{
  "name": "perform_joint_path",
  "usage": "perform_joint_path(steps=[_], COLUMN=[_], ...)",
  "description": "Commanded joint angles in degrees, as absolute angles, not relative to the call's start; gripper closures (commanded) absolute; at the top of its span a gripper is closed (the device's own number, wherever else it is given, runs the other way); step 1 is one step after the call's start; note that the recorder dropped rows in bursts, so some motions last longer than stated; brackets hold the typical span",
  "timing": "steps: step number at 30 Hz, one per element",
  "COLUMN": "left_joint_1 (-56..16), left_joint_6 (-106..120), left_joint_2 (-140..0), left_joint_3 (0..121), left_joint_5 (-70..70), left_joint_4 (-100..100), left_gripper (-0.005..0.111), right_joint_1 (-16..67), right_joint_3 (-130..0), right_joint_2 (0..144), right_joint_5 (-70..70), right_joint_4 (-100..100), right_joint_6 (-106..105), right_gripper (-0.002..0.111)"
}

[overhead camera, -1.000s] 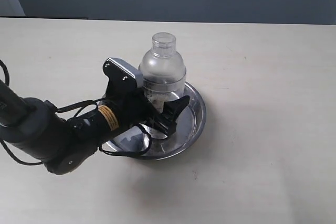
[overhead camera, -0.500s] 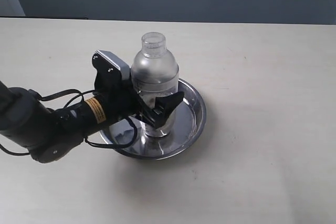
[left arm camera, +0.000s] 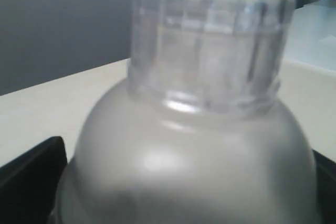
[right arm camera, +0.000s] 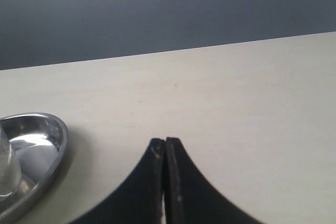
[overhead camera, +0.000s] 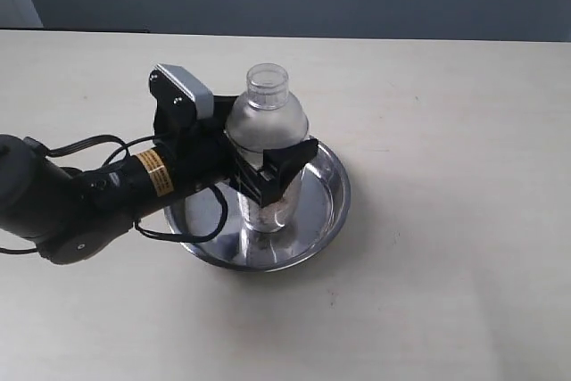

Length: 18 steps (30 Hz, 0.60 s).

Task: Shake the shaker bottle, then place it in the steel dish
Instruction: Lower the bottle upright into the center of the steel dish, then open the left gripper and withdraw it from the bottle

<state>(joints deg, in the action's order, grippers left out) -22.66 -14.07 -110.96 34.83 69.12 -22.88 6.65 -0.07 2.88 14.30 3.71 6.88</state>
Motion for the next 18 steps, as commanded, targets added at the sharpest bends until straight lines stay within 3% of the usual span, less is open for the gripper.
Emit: perform_joint_path(steps=[1,18], left_joint_1=[-22.36,-22.36], left_joint_6=[-14.38,-12.72], left_joint_2=[-108.19,-97.42], left_joint_3=[34.86,34.86], left_joint_5=[69.37,63.79], left_joint_4=[-23.62,-22.64], left_gripper=[0.001,0.001], right_joint_1=[6.77,6.77], right_joint_3=[0.0,0.0], right_joint_2=[3.1,3.1], right_joint_5=[13.62,13.49], right_joint_4=[3.56,3.56], right_joint_6=[6.68,6.68], right_gripper=[0.109,0.109])
